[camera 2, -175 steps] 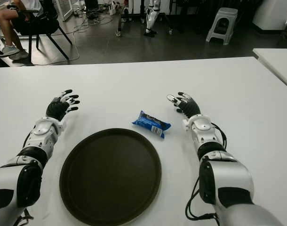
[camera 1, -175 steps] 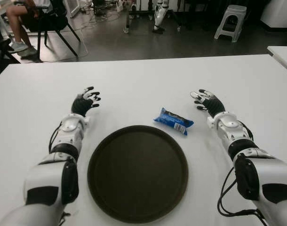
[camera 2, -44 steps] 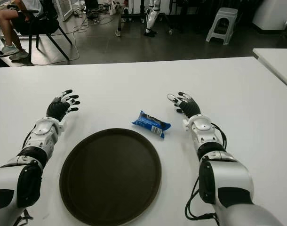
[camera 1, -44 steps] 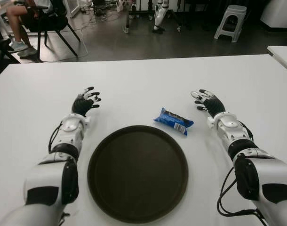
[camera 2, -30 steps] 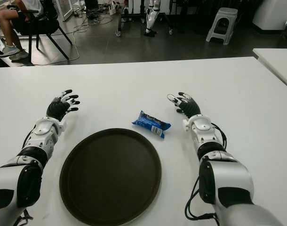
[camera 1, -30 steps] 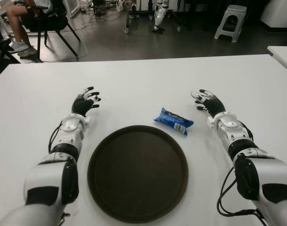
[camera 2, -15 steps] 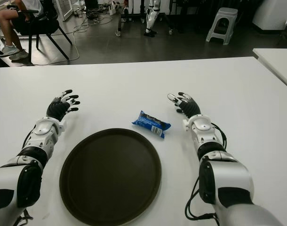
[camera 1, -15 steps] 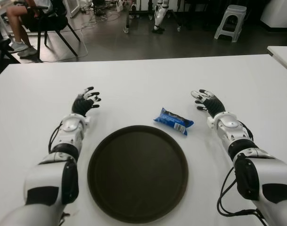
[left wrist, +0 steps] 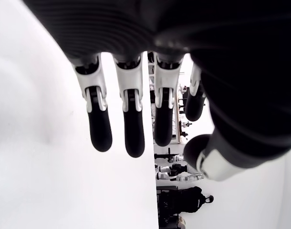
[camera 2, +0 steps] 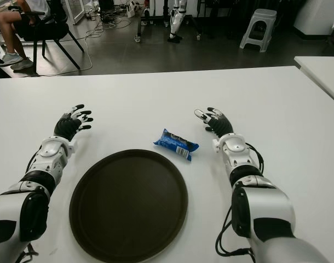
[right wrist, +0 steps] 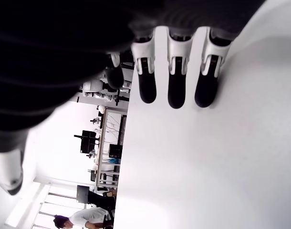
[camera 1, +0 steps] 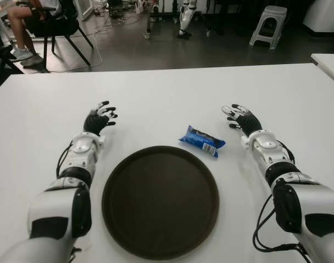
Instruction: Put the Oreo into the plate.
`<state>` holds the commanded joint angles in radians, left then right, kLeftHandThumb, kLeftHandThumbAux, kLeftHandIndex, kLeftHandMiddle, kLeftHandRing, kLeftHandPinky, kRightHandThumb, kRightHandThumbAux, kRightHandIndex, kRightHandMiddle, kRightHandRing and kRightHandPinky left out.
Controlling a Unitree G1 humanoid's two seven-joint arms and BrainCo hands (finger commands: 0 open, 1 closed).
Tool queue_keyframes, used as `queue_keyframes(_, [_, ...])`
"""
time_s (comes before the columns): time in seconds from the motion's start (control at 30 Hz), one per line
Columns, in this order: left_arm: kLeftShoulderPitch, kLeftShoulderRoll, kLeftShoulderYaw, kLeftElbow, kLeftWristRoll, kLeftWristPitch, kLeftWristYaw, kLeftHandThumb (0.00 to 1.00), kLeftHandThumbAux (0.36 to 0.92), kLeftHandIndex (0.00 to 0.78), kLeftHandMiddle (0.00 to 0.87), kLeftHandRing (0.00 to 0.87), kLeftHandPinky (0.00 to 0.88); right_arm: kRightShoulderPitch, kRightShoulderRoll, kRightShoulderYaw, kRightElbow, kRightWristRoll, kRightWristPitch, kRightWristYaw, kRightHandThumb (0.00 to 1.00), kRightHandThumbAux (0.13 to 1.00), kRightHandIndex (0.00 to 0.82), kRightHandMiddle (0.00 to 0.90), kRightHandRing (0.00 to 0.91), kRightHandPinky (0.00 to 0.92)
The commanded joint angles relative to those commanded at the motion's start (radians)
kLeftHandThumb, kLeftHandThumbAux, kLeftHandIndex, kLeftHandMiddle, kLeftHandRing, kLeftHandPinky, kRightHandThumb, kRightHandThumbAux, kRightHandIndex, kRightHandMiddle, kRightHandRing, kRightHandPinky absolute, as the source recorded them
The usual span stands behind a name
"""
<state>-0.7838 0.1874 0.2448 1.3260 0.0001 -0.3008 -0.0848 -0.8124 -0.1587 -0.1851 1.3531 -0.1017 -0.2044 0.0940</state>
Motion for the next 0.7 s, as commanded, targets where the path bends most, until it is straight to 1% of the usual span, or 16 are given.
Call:
queue_keyframes(0.1, [0.000, 0.000, 0.001, 0.000, 0.000, -0.001, -0.001, 0.206, 0.660, 0.159, 0.259, 0.291, 0.344, 0.000, 0.000, 0.000, 0.000, 0.000, -0.002, 0.000, 0.000, 0.515, 0.101, 0.184, 0.178, 0.173])
queue_keyframes(0.33, [0.003, 0.003, -0.004, -0.002, 0.007, -0.006, 0.000, 0.202, 0.667, 0.155, 0.254, 0.281, 0.329, 0.000, 0.000, 0.004, -0.001, -0.003, -0.004, 0.000, 0.000, 0.501, 0.085, 0.172, 0.169, 0.161])
queue_keyframes(0.6, [0.005, 0.006, -0.010, -0.002, 0.011, -0.007, -0.004, 0.183, 0.671, 0.160, 0.255, 0.274, 0.310, 0.001, 0.001, 0.006, -0.001, -0.003, -0.005, 0.002, 0.000, 0.516, 0.094, 0.183, 0.181, 0.188])
queue_keyframes(0.7, [0.005, 0.007, -0.011, -0.002, 0.010, -0.007, -0.006, 0.189, 0.672, 0.161, 0.256, 0.273, 0.317, 0.001, 0.001, 0.006, -0.001, -0.003, -0.004, 0.002, 0.000, 0.528, 0.099, 0.188, 0.186, 0.192])
